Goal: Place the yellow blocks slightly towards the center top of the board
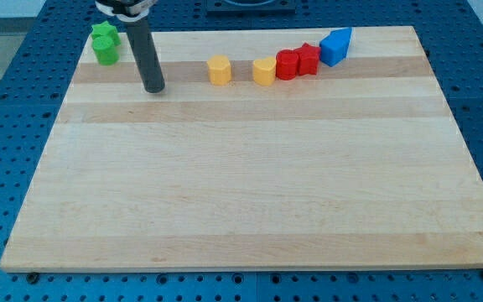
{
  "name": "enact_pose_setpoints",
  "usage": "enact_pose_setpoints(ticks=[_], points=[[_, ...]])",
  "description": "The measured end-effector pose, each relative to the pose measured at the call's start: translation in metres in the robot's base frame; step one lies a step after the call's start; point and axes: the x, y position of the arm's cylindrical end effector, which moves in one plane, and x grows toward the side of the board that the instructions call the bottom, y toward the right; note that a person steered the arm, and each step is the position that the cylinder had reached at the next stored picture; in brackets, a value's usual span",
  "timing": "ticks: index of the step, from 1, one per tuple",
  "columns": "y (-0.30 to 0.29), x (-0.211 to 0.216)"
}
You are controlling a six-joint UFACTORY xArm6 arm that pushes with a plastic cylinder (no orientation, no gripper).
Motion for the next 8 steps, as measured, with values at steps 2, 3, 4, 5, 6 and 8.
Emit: enact_pose_setpoints(ticks=[2, 3, 4, 5, 6, 8], points=[[0.04, 0.0], [0.064, 0.0], [0.085, -0.014], [0.102, -0.033], [0.105, -0.058], [0.117, -0.007]])
